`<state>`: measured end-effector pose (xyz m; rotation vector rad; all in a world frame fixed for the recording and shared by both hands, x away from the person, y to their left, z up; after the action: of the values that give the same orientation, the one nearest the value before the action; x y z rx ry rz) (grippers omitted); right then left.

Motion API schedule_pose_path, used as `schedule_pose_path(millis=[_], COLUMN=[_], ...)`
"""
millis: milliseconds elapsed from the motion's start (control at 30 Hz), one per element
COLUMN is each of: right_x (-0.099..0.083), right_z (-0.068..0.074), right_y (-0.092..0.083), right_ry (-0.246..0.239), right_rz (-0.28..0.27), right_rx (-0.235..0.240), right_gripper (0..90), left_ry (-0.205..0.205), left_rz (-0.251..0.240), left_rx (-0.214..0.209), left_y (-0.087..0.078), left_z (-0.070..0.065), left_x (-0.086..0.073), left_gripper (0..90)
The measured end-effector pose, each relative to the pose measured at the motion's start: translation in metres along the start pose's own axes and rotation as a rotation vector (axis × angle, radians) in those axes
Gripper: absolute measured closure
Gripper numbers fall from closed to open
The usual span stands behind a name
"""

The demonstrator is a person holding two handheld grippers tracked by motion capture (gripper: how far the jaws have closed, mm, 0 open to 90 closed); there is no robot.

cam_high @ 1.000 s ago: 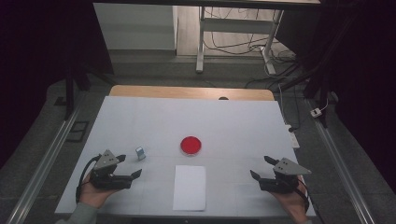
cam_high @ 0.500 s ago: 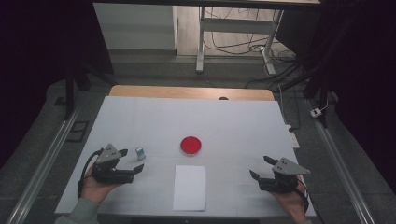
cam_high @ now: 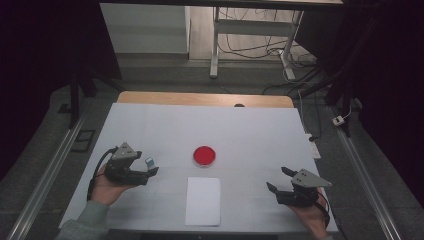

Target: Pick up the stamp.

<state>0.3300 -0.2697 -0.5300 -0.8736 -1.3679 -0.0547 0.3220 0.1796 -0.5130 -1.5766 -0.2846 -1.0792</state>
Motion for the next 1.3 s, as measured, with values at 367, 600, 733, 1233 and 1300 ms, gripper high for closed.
schedule_pose_path(millis=[367, 600, 733, 1233, 1300], right_x=[0.002, -0.002, -0.001, -0.003, -0.003], right_z=[0.001, 0.001, 0.002, 0.001, 0.001], right_y=[0.002, 0.003, 0.002, 0.001, 0.001], right_ry=[-0.003, -0.008, -0.010, -0.006, -0.006], right_rz=[-0.004, 0.011, 0.011, 0.014, 0.014], right_rx=[0.001, -0.001, -0.006, -0.008, -0.009], right_gripper=[23.1, 23.3, 23.2, 23.4, 23.5], left_ry=[0.009, 0.031, 0.036, 0.059, 0.065], left_rz=[0.051, 0.084, 0.081, 0.086, 0.088], left_rx=[-0.020, 0.008, 0.013, 0.024, 0.026], left_y=[0.026, 0.032, 0.032, 0.044, 0.044], left_z=[0.010, 0.018, 0.020, 0.023, 0.023], left_x=[0.018, 0.008, 0.001, -0.012, -0.012], left_gripper=[16.8, 18.9, 22.7, 38.1, 39.5])
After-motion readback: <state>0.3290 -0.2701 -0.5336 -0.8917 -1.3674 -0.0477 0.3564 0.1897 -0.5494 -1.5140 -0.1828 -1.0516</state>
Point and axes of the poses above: each handheld gripper's, and its own axes: y roughly forward along the jaws, x roughly out of its top, z roughly to its left, the point moved 7 cm from there along y, roughly forward along the jaws, and after that the axes turned 12 degrees about x, right-handed, at the moved point
